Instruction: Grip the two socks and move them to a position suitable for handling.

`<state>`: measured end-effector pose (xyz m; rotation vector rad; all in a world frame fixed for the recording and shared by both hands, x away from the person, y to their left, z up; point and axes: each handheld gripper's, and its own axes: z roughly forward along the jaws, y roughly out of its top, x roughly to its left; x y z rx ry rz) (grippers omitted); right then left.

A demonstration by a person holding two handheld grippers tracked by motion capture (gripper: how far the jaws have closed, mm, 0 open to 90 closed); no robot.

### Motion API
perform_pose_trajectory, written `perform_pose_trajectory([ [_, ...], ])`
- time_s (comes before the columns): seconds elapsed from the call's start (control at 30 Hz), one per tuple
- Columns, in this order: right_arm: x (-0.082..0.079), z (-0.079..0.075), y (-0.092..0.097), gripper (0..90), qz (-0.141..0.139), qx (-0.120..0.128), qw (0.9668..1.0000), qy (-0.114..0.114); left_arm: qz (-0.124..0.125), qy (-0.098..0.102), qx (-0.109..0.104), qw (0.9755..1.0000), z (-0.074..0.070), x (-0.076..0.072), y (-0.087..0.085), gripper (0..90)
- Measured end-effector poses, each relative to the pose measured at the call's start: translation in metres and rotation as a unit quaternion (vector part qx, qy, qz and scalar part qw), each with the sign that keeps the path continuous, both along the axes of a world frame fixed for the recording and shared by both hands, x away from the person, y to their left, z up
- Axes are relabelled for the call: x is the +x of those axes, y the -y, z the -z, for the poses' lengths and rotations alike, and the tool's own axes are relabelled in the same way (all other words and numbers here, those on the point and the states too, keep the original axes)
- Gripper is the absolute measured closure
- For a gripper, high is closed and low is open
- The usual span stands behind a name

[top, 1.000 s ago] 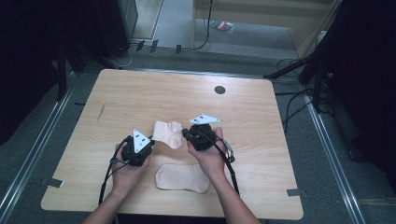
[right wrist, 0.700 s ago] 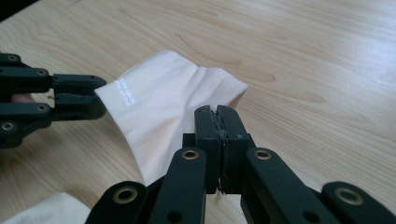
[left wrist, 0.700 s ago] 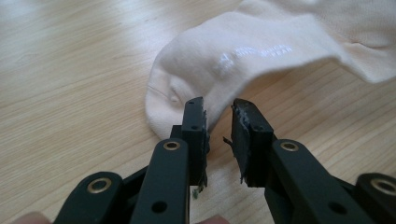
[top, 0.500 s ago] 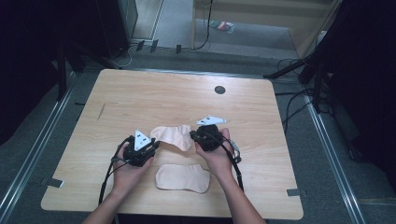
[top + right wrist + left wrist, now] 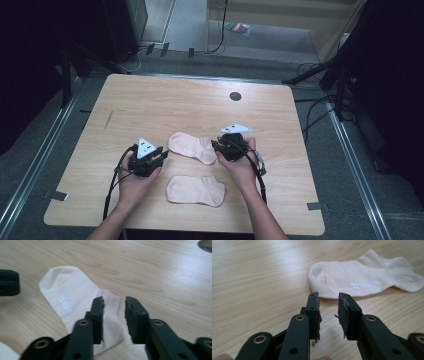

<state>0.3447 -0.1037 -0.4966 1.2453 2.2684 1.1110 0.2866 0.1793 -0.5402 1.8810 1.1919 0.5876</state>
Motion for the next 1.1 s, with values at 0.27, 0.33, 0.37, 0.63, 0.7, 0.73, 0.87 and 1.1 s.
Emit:
perform_pose_trajectory([
  [0.27, -0.003, 0.0, 0.013, 63.9, 0.022, 0.014, 0.9996, 0.004, -0.018, -0.004, -0.025, 0.9995, -0.004, 0.008, -0.006, 62.4],
  [0.33, -0.006, 0.003, 0.014, 64.8, 0.022, 0.009, 0.9997, 0.003, -0.022, -0.006, -0.029, 0.9993, -0.005, 0.012, -0.007, 60.4],
  [0.37, -0.007, 0.004, 0.014, 65.7, 0.021, 0.008, 0.9997, 0.002, -0.023, -0.004, -0.034, 0.9992, -0.007, 0.016, -0.007, 60.3],
  [0.63, -0.009, 0.025, 0.017, 68.6, 0.032, 0.004, 0.9992, -0.023, -0.032, -0.009, -0.048, 0.9983, -0.012, 0.041, -0.006, 61.9],
  [0.7, -0.009, 0.029, 0.016, 68.6, 0.03, 0.001, 0.9992, -0.027, -0.033, -0.016, -0.046, 0.9983, -0.01, 0.048, -0.004, 61.4],
  [0.73, -0.009, 0.031, 0.015, 68.6, 0.029, 0.001, 0.9992, -0.028, -0.033, -0.016, -0.046, 0.9983, -0.01, 0.048, -0.004, 61.0],
  [0.87, -0.007, 0.037, 0.012, 68.6, 0.026, 0.001, 0.9991, -0.033, -0.03, -0.038, -0.046, 0.9978, -0.002, 0.061, 0.001, 60.9],
  [1.1, -0.004, 0.044, 0.006, 71.8, 0.021, -0.006, 0.9991, -0.037, -0.021, -0.061, -0.029, 0.9975, 0.005, 0.065, 0.007, 78.8],
])
